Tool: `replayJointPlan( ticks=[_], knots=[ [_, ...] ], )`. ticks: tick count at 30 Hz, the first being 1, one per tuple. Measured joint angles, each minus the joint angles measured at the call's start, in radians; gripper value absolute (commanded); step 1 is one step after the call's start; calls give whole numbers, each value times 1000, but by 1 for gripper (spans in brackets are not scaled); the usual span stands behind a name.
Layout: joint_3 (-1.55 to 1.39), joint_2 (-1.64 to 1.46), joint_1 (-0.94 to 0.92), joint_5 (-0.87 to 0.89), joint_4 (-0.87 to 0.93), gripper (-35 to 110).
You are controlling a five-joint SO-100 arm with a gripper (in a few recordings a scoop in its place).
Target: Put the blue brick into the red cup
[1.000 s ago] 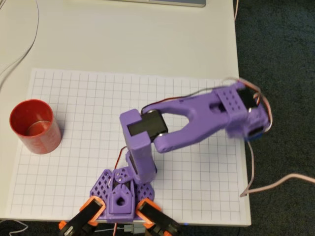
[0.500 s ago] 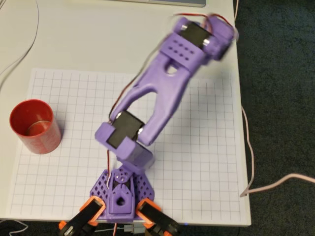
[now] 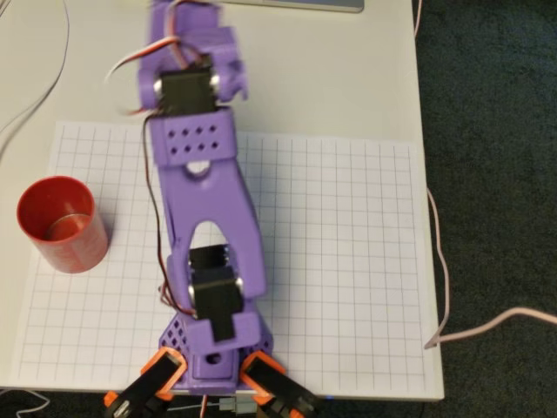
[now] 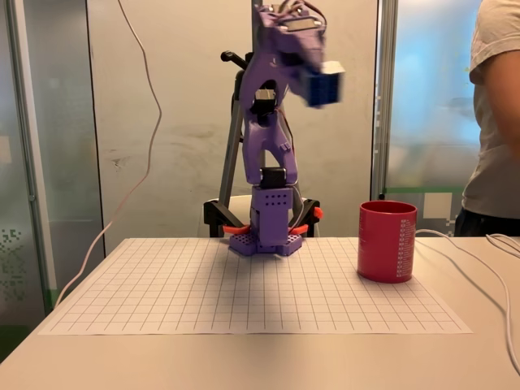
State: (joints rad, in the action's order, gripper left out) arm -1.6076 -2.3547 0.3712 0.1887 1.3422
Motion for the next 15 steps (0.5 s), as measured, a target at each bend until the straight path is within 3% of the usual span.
replayJointPlan(
  ticks=[10,15],
  knots=[
    [-186,-21,666,218,202,0],
    [-253,32,810,268,189,0]
  ],
)
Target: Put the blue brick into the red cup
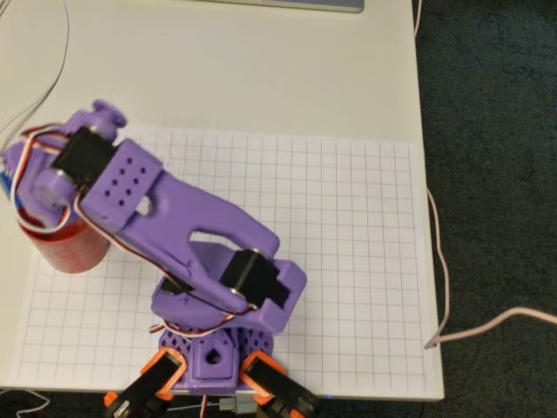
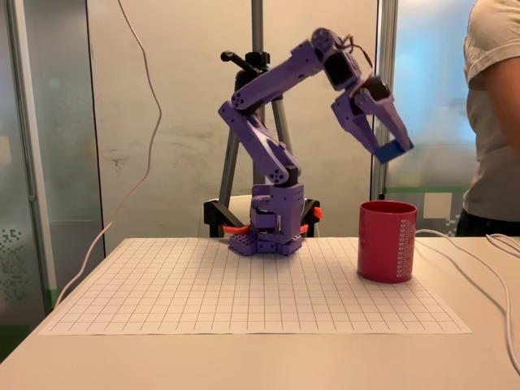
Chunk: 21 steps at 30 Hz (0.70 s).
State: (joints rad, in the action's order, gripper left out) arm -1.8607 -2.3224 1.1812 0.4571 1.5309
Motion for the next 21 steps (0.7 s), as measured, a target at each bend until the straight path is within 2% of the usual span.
replayJointPlan(
  ticks=[10,15,21],
  knots=[
    [-77,77,-34,-25,-54,0],
    [-147,18,-86,-91,-8,0],
    [-225,-6,-84,-52,12,0]
  ],
)
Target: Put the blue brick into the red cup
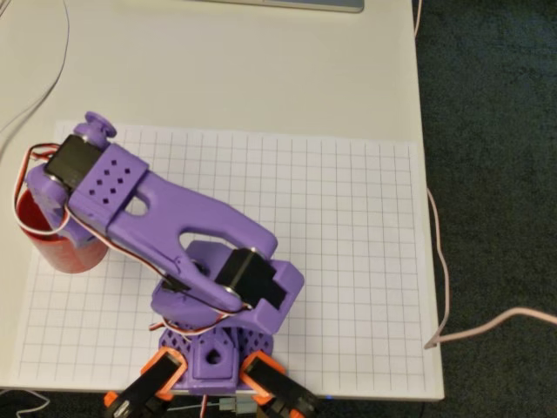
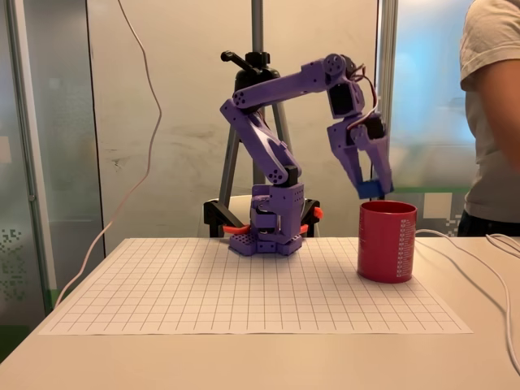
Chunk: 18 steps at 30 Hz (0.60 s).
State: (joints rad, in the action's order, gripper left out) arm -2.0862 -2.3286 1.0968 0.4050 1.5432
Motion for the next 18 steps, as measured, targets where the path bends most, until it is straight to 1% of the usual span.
replayJointPlan(
  ticks=[7,15,16,17,18],
  knots=[
    [-2,0,0,23,-69,0],
    [-2,0,6,40,-103,0],
    [-2,0,2,40,-103,1],
    [-2,0,-5,35,-103,11],
    [-2,-2,-12,31,-106,26]
  ],
)
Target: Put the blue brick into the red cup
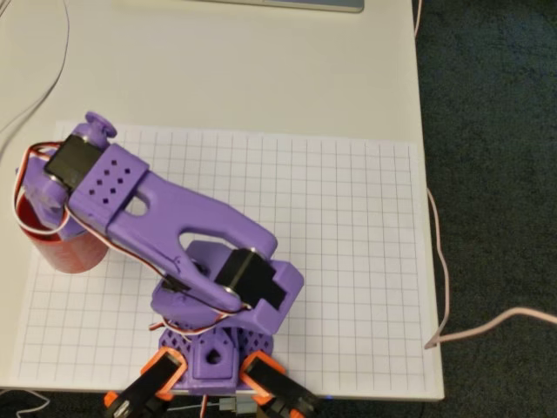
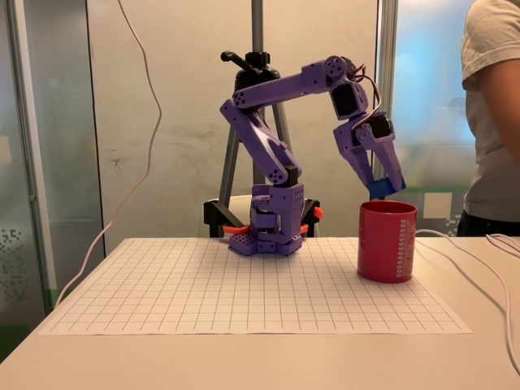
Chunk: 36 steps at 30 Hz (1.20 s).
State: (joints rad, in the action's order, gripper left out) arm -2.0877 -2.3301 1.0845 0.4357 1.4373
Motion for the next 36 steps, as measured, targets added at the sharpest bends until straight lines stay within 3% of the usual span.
replayJointPlan(
  ticks=[1,3,15,16,17,18,29,32,36],
  knots=[
    [0,-5,-3,-9,-6,43],
    [0,-20,-3,-26,-12,51],
    [-3,-64,-2,-52,-31,52],
    [-3,-66,-2,-61,-31,49],
    [-6,-71,-2,-64,-31,37],
    [-15,-74,-2,-66,-31,1],
    [-55,-97,-67,-83,-69,0],
    [-86,-123,-184,-104,-149,0],
    [-146,-164,-477,-190,-311,0]
  ],
)
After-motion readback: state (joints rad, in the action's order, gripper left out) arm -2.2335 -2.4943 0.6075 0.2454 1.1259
